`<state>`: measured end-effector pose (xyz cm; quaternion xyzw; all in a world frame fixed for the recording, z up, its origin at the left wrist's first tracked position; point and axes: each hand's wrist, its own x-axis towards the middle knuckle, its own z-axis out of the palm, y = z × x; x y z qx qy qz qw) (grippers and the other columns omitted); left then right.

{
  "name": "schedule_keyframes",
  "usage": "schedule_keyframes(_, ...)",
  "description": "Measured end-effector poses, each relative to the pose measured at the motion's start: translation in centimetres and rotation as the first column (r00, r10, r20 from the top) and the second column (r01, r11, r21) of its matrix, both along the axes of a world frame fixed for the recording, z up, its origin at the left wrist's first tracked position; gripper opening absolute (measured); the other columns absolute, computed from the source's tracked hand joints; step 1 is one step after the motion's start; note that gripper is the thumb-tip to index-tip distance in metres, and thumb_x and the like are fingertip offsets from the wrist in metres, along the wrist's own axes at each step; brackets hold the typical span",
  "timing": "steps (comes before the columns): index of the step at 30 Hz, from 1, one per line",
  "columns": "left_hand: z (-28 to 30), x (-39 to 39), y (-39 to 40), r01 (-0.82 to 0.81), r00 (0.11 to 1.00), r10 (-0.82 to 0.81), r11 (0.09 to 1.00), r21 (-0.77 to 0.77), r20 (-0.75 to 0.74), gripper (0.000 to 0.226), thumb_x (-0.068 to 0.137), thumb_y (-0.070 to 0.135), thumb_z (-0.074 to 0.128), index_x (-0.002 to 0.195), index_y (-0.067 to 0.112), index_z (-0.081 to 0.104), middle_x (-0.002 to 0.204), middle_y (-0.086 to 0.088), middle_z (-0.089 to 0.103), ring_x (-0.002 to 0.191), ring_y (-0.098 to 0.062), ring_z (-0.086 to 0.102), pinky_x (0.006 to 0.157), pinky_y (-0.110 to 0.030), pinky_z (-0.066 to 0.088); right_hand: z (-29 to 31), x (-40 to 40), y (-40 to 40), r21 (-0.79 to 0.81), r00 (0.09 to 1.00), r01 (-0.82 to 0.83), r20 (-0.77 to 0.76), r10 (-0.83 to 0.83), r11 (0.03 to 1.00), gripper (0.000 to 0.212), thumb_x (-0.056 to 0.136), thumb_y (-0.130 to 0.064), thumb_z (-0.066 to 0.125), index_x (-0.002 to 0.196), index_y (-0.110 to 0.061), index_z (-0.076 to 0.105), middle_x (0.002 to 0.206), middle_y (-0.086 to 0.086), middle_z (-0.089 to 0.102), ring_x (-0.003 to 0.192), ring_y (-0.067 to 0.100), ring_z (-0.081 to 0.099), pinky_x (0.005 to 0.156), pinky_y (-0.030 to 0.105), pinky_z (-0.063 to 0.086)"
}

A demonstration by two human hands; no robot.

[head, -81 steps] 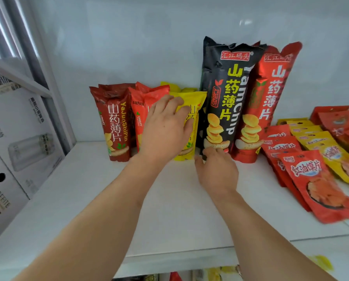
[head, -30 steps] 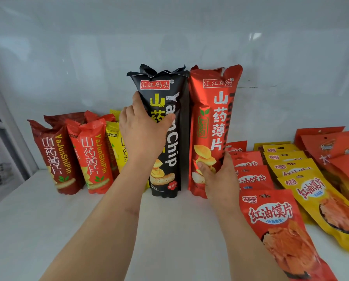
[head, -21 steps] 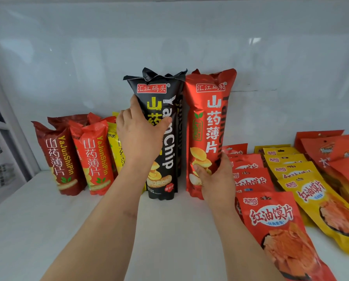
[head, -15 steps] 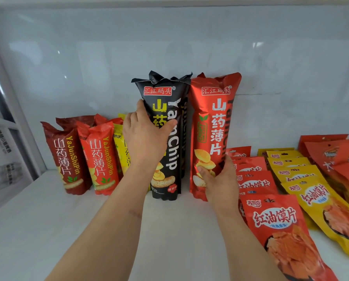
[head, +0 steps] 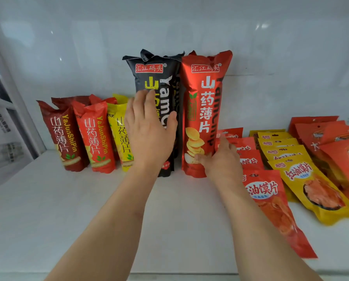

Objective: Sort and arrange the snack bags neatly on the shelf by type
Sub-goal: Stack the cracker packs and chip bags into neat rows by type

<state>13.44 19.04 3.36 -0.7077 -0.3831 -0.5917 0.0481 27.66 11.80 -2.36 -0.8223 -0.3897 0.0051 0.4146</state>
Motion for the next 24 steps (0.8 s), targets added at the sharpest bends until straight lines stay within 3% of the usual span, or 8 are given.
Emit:
schedule_keyframes(2,-1.6,0.6,-1.1,0.029,0.999,-0.025,0.994,0.108,-0.039,0.052,0.093,0.035,0.059,0.133,0.001,0.057,0.138,-0.018,0.056,0.132,-0.041,0.047,0.112,-0.049,0.036,0.5,0.5,-1.4,-0.063,0.998,-0.029,0.06,0.033,0.998,0.058,0.089,-0.046,0.064,0.136,-0.017,0.048,0.13,0.011,0.053,0.122,0.034,0.049,0.094,0.044,0.045)
schedule_keyframes(4,-3.2,1.2,-2.4,0.097,0.994,-0.089,0.985,0.145,-0.063,0.046,0.093,0.03,0.062,0.127,0.0,0.061,0.132,-0.017,0.06,0.126,-0.039,0.052,0.108,-0.048,0.041,0.7,1.1,-2.8,-0.103,0.993,-0.059,0.096,0.069,0.993,0.048,0.092,-0.048,0.06,0.129,-0.017,0.056,0.124,0.01,0.057,0.117,0.034,0.053,0.089,0.041,0.046)
schedule_keyframes(6,-4.5,1.9,-4.0,0.179,0.982,-0.172,0.98,0.083,-0.084,0.043,0.093,0.03,0.062,0.126,0.003,0.063,0.13,-0.014,0.061,0.124,-0.033,0.053,0.107,-0.043,0.042,0.9,1.7,-4.4,-0.113,0.989,-0.075,0.116,0.088,0.991,0.049,0.092,-0.049,0.061,0.129,-0.017,0.058,0.126,0.01,0.059,0.117,0.034,0.055,0.09,0.041,0.047)
schedule_keyframes(8,-5.6,2.7,-5.8,0.257,0.963,-0.263,0.963,-0.082,-0.066,0.042,0.094,0.031,0.062,0.129,0.008,0.061,0.133,-0.008,0.059,0.125,-0.024,0.05,0.106,-0.037,0.041,1.1,2.1,-6.2,-0.093,0.989,-0.062,0.126,0.073,0.994,0.049,0.092,-0.047,0.061,0.132,-0.019,0.058,0.131,0.008,0.059,0.12,0.031,0.055,0.092,0.04,0.048)
schedule_keyframes(11,-6.8,3.7,-8.2,0.387,0.918,-0.39,0.83,-0.402,0.079,0.043,0.098,0.034,0.061,0.136,0.015,0.056,0.141,0.001,0.051,0.131,-0.017,0.045,0.108,-0.036,0.041,0.9,2.7,-9.4,-0.068,0.989,0.001,0.148,0.009,0.998,0.048,0.094,-0.048,0.058,0.135,-0.021,0.056,0.134,0.005,0.057,0.123,0.027,0.054,0.094,0.038,0.045)
schedule_keyframes(13,-7.9,4.5,-9.1,0.456,0.882,-0.444,0.72,-0.523,0.157,0.045,0.098,0.035,0.06,0.14,0.018,0.053,0.142,0.005,0.05,0.132,-0.014,0.044,0.11,-0.035,0.041,0.3,3.1,-11.4,-0.067,0.99,0.04,0.135,-0.031,0.997,0.05,0.095,-0.05,0.056,0.136,-0.022,0.054,0.136,0.004,0.055,0.125,0.025,0.052,0.096,0.037,0.045)
schedule_keyframes(19,-10.1,6.5,-11.1,0.495,0.834,-0.495,0.478,-0.726,0.244,0.049,0.098,0.045,0.056,0.141,0.021,0.048,0.141,0.005,0.052,0.13,-0.017,0.049,0.105,-0.033,0.043,-2.5,3.1,-15.9,-0.072,0.984,0.169,0.072,-0.163,0.983,0.057,0.094,-0.052,0.056,0.141,-0.02,0.048,0.14,0.004,0.05,0.131,0.025,0.046,0.101,0.04,0.042)
schedule_keyframes(24,-10.4,8.0,-11.6,0.526,0.823,-0.442,0.356,-0.773,0.357,0.044,0.098,0.047,0.055,0.137,0.028,0.049,0.132,0.005,0.06,0.119,-0.019,0.06,0.103,-0.046,0.051,-5.1,2.5,-18.0,-0.114,0.982,0.186,0.036,-0.183,0.976,0.065,0.091,-0.058,0.054,0.144,-0.023,0.04,0.143,0.004,0.045,0.132,0.026,0.043,0.1,0.042,0.042)
